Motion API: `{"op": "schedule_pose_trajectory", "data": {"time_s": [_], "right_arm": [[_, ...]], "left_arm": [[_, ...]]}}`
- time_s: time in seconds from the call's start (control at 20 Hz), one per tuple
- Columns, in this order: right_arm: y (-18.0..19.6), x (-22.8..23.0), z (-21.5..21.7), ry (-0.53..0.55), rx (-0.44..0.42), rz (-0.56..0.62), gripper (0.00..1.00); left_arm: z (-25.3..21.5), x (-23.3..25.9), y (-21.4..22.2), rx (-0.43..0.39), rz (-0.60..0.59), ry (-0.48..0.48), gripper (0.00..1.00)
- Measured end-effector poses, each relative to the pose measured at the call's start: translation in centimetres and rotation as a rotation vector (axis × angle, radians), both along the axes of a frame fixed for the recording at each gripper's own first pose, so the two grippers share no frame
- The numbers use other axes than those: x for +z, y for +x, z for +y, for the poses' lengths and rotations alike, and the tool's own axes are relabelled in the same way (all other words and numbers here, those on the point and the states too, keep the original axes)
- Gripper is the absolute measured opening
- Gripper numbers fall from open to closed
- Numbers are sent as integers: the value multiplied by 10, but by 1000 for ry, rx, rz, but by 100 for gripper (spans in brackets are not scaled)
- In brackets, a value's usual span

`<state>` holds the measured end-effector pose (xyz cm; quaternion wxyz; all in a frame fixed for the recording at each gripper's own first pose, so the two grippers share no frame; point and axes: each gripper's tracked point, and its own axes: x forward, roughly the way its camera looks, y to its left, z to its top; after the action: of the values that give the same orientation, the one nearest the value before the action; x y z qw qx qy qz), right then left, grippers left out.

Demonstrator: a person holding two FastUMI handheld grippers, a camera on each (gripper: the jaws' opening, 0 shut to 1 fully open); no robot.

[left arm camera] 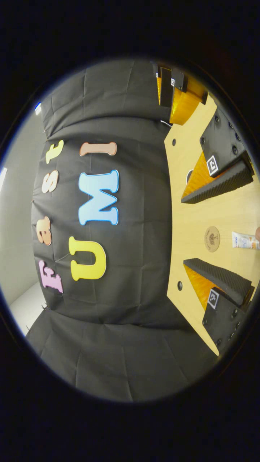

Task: Put the toothbrush and toothpaste on the desktop into the cup, then pick up the cup and place it on the coaster on the desktop.

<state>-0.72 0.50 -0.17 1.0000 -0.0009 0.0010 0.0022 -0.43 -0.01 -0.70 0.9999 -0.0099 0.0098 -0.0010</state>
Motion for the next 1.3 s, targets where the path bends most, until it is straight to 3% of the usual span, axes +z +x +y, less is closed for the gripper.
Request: {"op": "schedule_pose_trajectory", "data": {"time_s": [0.2,0.5,0.55,0.85,1.3], "right_arm": [[3,-15,3,-2,3,59,85],[11,-59,14,9,28,229,85],[13,-70,16,21,31,266,85],[21,-126,23,71,38,489,85],[21,-196,32,81,73,792,86]], "left_arm": [[-1,-13,1,-6,47,-12,97],[4,-68,8,4,236,-32,98],[5,-78,9,7,275,-39,94],[13,-147,10,19,567,-50,98],[16,-235,-9,-34,976,-45,98]]}}
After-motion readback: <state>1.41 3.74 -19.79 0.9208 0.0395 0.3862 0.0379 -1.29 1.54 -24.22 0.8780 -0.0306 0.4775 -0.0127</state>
